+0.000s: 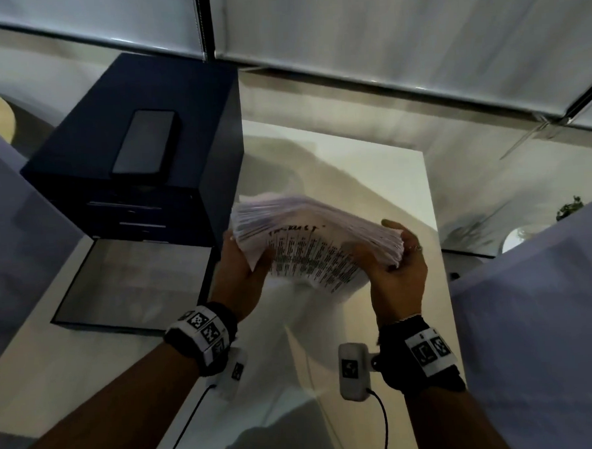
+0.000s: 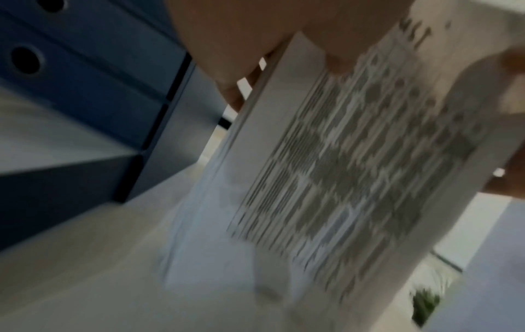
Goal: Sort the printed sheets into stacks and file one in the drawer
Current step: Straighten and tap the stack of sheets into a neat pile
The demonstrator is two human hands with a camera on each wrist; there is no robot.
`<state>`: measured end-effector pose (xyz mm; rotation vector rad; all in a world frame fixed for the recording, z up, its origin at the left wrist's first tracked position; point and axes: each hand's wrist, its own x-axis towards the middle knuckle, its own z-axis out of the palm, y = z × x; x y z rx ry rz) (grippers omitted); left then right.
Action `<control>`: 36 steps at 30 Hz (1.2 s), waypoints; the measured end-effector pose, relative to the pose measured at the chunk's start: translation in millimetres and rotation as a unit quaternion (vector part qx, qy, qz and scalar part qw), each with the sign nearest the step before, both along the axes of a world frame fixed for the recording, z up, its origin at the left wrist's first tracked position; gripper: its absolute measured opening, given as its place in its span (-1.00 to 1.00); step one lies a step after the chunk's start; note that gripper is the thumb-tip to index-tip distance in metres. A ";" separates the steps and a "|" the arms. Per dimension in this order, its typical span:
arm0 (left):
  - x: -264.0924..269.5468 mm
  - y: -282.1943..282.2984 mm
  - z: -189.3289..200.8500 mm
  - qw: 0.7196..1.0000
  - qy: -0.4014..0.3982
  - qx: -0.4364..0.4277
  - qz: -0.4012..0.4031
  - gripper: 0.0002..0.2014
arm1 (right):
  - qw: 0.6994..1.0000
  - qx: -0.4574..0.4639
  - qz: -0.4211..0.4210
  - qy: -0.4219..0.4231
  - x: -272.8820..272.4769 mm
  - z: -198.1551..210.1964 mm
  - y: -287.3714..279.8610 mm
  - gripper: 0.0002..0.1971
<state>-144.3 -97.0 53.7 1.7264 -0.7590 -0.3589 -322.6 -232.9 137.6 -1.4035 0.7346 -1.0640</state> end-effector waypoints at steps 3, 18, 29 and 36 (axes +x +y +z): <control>3.4 -3.5 22.5 0.998 0.021 -0.062 -0.009 -0.31 | 0.999 -0.027 0.016 -0.045 4.8 16.3 -1.5 -0.40; 17.1 -19.9 81.5 0.979 -0.090 -0.182 0.003 -0.53 | 0.999 -0.025 0.016 -0.014 14.2 18.4 -8.1 -0.37; 26.8 -26.3 88.1 0.991 0.059 -0.117 -0.020 -0.73 | 0.998 -0.003 0.021 0.052 13.2 15.5 -17.9 -0.73; 19.3 -14.0 74.3 0.984 0.134 -0.103 -0.055 -0.55 | 1.000 -0.013 0.016 -0.004 3.3 10.5 -20.6 -0.66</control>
